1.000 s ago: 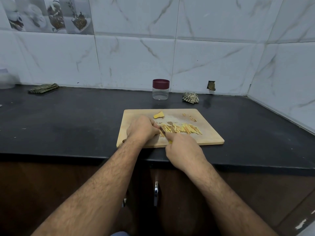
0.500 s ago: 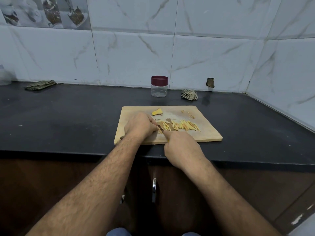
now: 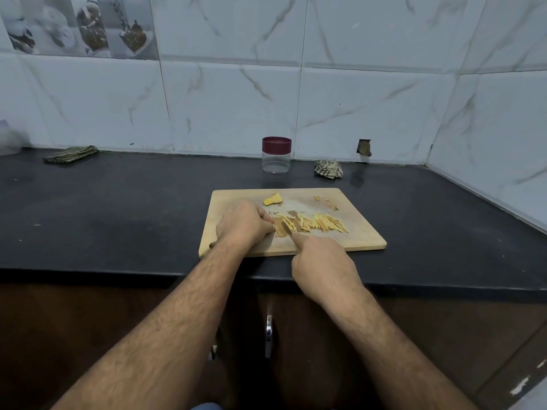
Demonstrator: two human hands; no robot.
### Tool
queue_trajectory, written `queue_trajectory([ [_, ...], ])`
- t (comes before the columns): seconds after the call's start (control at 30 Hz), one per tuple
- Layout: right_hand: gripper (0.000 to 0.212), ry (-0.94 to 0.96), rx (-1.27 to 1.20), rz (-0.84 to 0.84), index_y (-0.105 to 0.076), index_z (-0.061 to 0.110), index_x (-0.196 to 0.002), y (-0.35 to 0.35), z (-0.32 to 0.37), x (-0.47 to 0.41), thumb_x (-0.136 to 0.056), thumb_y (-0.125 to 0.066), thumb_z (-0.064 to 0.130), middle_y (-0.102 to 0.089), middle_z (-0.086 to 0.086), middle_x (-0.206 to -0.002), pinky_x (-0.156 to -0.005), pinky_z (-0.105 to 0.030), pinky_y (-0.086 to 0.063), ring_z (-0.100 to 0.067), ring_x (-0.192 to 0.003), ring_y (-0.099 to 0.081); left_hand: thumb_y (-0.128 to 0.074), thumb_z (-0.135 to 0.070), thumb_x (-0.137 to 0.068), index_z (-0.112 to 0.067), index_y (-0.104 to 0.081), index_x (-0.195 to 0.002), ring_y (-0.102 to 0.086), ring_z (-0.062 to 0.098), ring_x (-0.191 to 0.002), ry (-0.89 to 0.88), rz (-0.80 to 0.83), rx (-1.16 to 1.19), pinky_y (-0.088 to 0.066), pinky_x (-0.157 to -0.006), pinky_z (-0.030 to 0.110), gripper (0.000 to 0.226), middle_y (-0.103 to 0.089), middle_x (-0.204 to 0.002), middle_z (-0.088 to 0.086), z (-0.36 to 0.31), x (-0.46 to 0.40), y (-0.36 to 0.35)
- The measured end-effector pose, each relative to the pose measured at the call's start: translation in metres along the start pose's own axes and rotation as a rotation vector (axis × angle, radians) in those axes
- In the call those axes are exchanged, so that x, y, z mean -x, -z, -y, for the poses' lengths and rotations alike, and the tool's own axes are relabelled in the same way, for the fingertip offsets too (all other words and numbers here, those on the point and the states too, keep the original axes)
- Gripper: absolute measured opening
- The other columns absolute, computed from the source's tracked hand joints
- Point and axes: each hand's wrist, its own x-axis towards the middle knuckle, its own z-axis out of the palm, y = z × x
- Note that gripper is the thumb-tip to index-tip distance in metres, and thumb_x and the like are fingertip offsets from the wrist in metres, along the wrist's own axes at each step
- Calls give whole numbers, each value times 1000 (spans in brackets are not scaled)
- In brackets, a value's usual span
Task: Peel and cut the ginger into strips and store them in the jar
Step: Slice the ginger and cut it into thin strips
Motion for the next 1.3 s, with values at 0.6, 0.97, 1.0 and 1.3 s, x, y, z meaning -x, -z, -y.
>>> queue_trajectory([
  [0.6, 52, 47, -73, -1, -44, 30, -146, 2, 1, -8, -97, -42, 16, -53, -3, -140, -98, -36, -48, -22, -124, -51, -75, -32, -82, -29, -71, -72, -62, 10, -88, 2, -49, 11, -46, -69, 28, 11, -70, -88, -16, 4, 0, -4],
  [0.97, 52, 56, -67, 4, -43, 31, -147, -1, 3, -9, -97, -41, 16, -55, -5, -137, -97, -37, -50, -23, -122, -52, -74, -35, -84, -31, -74, -73, -58, 8, -83, 16, -22, 16, -38, -60, 26, 12, -69, -85, -17, 1, 0, -2],
  [1.0, 53, 54, -62, 9, -43, 31, -147, -1, 4, -10, -97, -42, 15, -56, -5, -136, -96, -38, -50, -24, -122, -53, -74, -35, -84, -31, -74, -73, -58, 8, -84, 15, -23, 14, -38, -61, 26, 12, -69, -86, -17, 1, 0, -2],
  [1.3, 52, 74, 34, 30, -46, 31, -141, 1, 6, -4, -94, -43, 9, -58, -6, -114, -79, -35, -51, -24, -102, -56, -75, -34, -82, -32, -71, -66, -59, 8, -88, 21, -16, 1, -41, -63, 27, 17, -69, -88, -18, 1, -2, -2],
])
